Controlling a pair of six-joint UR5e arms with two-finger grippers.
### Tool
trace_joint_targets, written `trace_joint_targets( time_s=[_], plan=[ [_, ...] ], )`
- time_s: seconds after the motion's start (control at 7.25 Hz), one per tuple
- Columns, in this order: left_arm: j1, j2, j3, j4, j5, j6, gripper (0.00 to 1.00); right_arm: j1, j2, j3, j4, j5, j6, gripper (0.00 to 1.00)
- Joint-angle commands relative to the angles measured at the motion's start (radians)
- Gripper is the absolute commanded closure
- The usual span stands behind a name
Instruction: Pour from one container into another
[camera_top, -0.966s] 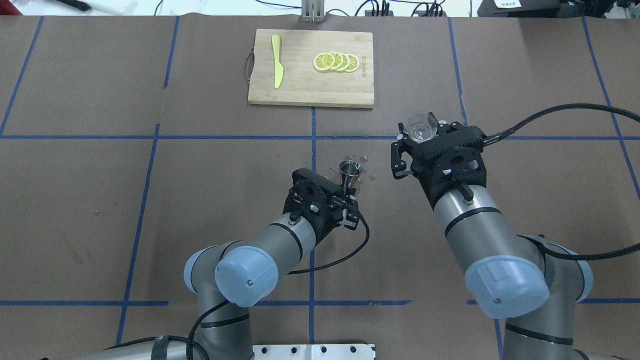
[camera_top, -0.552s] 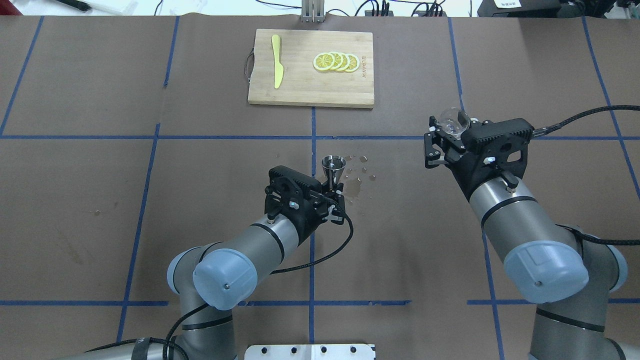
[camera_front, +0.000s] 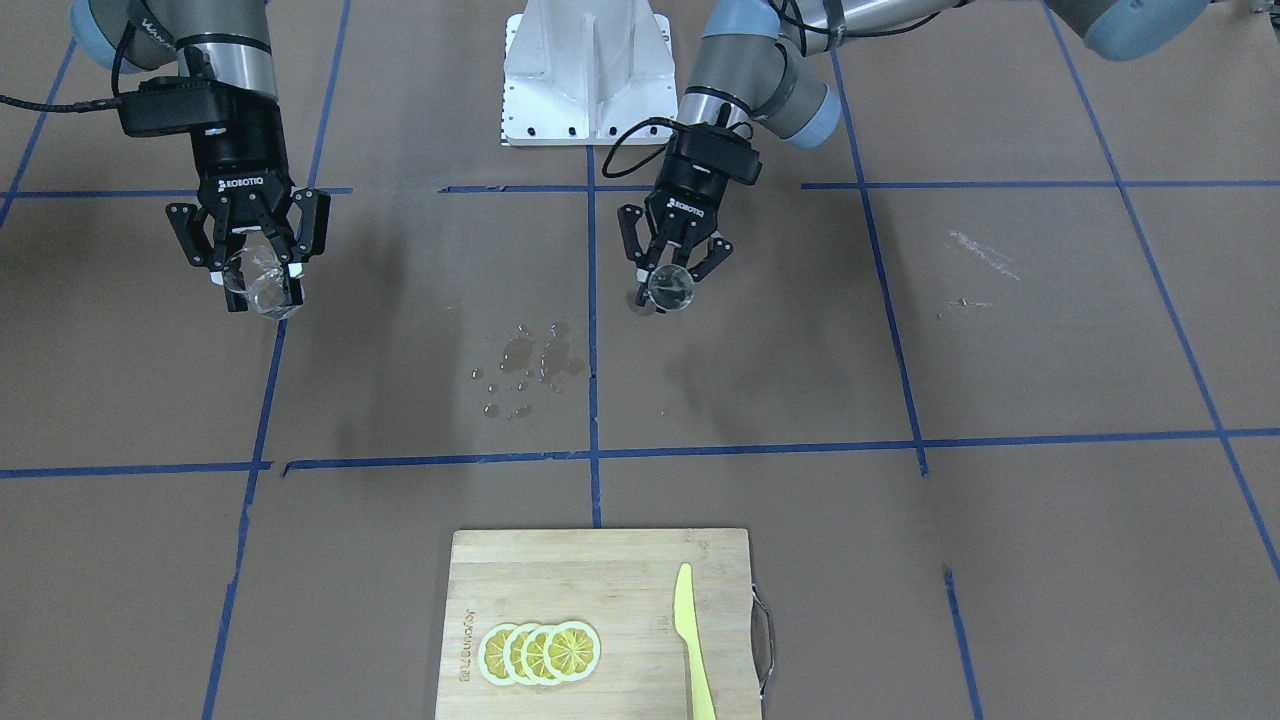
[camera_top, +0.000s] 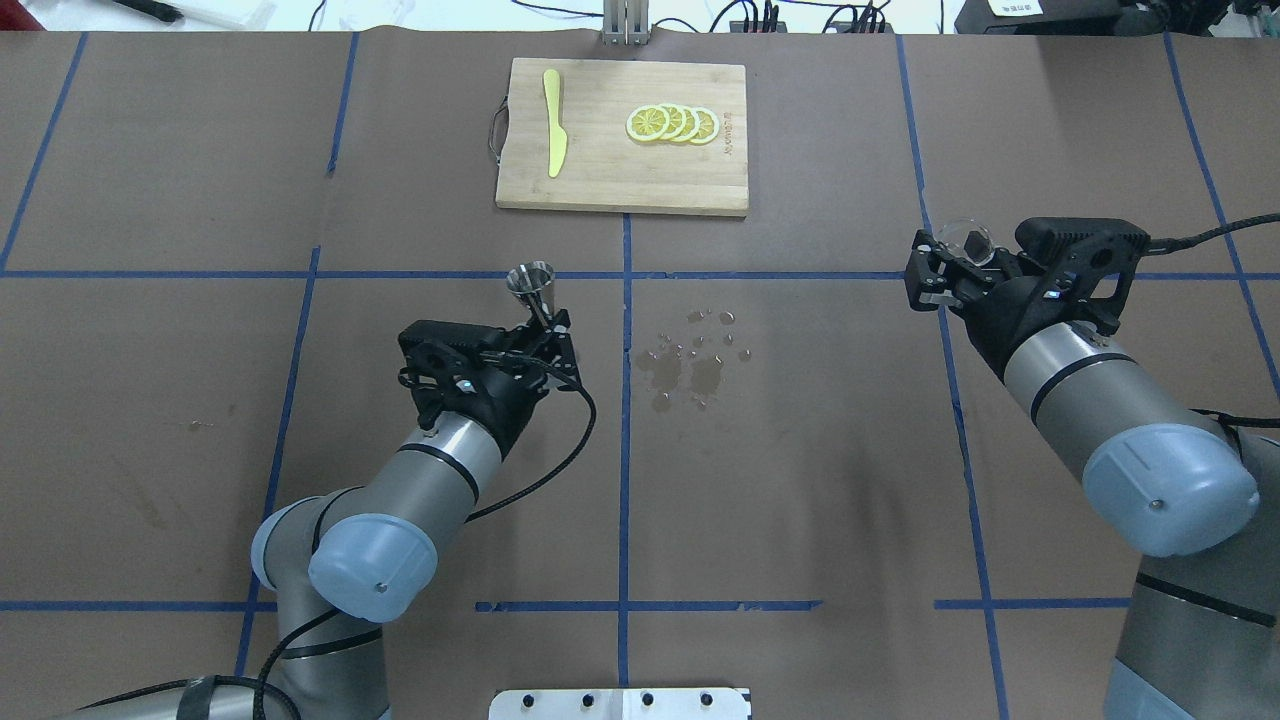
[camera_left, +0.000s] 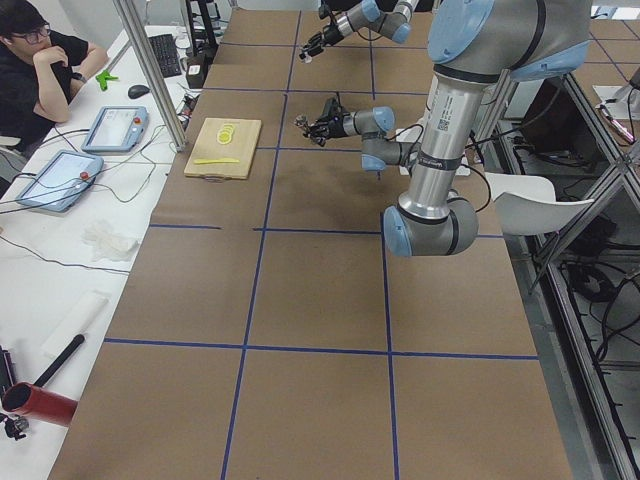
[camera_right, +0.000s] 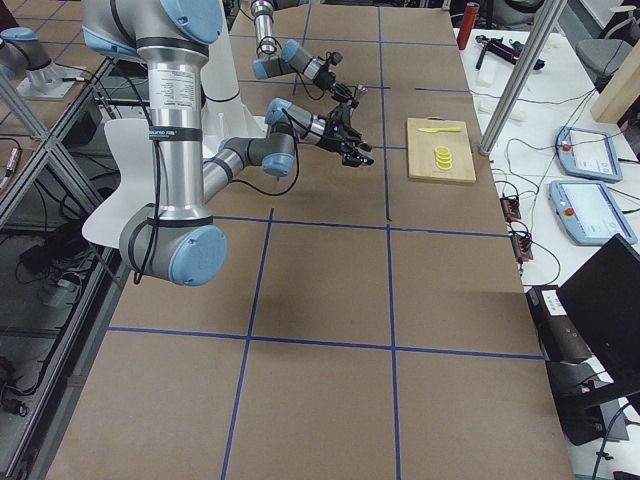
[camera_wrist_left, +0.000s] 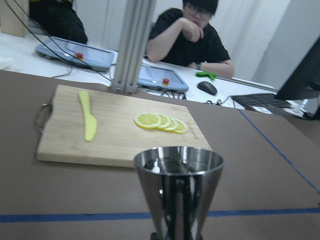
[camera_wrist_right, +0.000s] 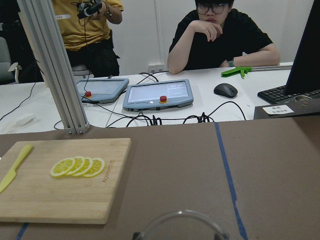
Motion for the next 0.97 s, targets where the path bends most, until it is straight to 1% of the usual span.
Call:
trace_joint_targets(
  time_s=[0.0, 0.14, 0.28, 0.55, 0.83],
  plan=[
    [-0.002, 0.134, -0.057, -0.001, 0.187, -0.040, 1.00, 0.044, -0.082, 0.001, 0.001, 0.028, 0.063, 1.00],
    [-0.002, 0.193, -0.085, -0.001, 0.265, -0.040, 1.00, 0.060, -0.083, 0.000, -0.001, 0.028, 0.112, 1.00],
    [-0.002, 0.232, -0.087, -0.004, 0.330, -0.043, 1.00, 0.060, -0.081, -0.005, -0.001, 0.028, 0.153, 1.00],
    [-0.002, 0.287, -0.069, -0.004, 0.451, -0.104, 1.00, 0.058, -0.081, -0.040, -0.001, 0.028, 0.154, 1.00],
    [-0.002, 0.349, -0.036, -0.004, 0.491, -0.145, 1.00, 0.057, -0.075, -0.053, -0.004, 0.027, 0.154, 1.00]
  ],
)
